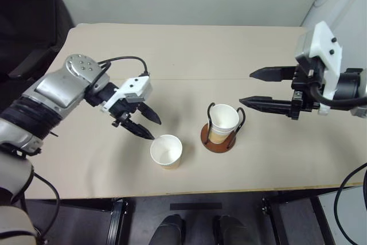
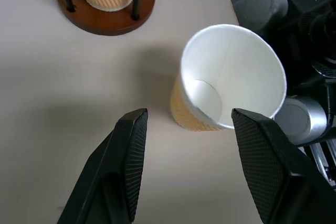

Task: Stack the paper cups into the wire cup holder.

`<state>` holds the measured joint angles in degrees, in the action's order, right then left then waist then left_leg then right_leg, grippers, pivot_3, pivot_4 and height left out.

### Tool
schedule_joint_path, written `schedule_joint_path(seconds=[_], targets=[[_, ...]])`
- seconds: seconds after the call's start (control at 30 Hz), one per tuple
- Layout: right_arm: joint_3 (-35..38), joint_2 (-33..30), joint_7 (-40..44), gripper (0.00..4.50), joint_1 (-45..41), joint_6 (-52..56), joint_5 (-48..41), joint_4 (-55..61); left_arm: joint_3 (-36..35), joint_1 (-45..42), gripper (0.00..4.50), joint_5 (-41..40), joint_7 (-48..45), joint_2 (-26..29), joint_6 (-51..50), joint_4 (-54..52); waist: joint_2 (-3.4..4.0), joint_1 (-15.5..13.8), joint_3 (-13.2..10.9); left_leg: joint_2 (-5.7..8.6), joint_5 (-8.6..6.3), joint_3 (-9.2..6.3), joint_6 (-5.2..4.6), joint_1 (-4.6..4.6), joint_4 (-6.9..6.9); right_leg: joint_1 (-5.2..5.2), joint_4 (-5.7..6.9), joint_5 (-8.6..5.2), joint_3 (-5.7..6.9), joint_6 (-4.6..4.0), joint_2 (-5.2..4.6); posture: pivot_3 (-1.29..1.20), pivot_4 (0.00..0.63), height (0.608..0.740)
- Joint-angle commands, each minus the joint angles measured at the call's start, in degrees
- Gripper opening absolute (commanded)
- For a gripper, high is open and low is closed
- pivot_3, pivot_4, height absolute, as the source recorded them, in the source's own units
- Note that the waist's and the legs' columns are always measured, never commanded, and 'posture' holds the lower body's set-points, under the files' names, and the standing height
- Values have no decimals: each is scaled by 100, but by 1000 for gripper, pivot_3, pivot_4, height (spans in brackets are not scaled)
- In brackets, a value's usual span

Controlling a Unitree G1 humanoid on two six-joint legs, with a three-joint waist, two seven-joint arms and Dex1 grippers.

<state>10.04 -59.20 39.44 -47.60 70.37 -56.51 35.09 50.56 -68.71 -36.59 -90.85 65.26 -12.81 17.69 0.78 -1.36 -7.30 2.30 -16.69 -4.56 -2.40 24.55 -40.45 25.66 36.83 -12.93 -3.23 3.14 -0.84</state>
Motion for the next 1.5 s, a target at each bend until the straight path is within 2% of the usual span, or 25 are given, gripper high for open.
schedule_joint_path(seconds=[0.03,0.13,0.27,0.37,0.6,0.97,1.07,1.27,1.5], targets=[[84,-96,-32,3337,-3,-101,-20,68,-61,-44,2713,-178,-165,140,12,-199,0,-1,0,0,0,-1,0,0,-1,0,0,0,0,0,0,0,150,740],[95,-95,-48,3337,16,-97,-29,84,-49,-78,2713,-226,-165,105,-44,-230,0,-2,0,1,0,-1,0,0,-1,-1,-1,0,0,0,-1,0,150,740],[121,-101,-81,3337,50,-89,-56,107,36,-252,2713,63,-165,-773,-49,437,1,-74,1,2,0,-3,0,-9,-3,-15,1,0,3,0,-4,0,150,740],[139,-106,-106,3337,72,-82,-75,123,93,-266,2713,136,-165,-992,41,644,-1,-49,0,2,0,1,0,-7,-13,-15,4,2,1,4,-5,0,150,740],[159,-106,-179,3337,69,-59,-138,141,339,-347,2713,264,-165,-1128,313,847,0,9,0,-1,0,3,0,-9,0,-8,6,2,0,4,-2,0,150,740],[158,-97,-247,3337,82,-91,-188,132,630,-391,2713,264,-165,-1039,463,770,0,-37,0,1,0,2,0,-6,-5,-9,4,2,0,4,-3,0,150,740],[172,-142,-197,3337,152,-122,-162,116,586,-358,2125,169,-165,-1097,376,709,-1,-38,0,0,0,1,0,-6,-5,-9,4,2,1,4,-3,0,150,740],[195,-493,199,3337,579,-401,29,142,557,-428,38,79,-165,-1118,295,694,0,-50,0,1,0,2,0,-5,-5,-10,3,2,0,4,-3,0,150,740],[160,-834,917,3337,1079,-1222,434,135,564,-506,11,61,-165,-1126,271,696,-1,-49,0,1,0,3,1,-6,-5,-10,5,2,-1,4,-3,0,150,740]])
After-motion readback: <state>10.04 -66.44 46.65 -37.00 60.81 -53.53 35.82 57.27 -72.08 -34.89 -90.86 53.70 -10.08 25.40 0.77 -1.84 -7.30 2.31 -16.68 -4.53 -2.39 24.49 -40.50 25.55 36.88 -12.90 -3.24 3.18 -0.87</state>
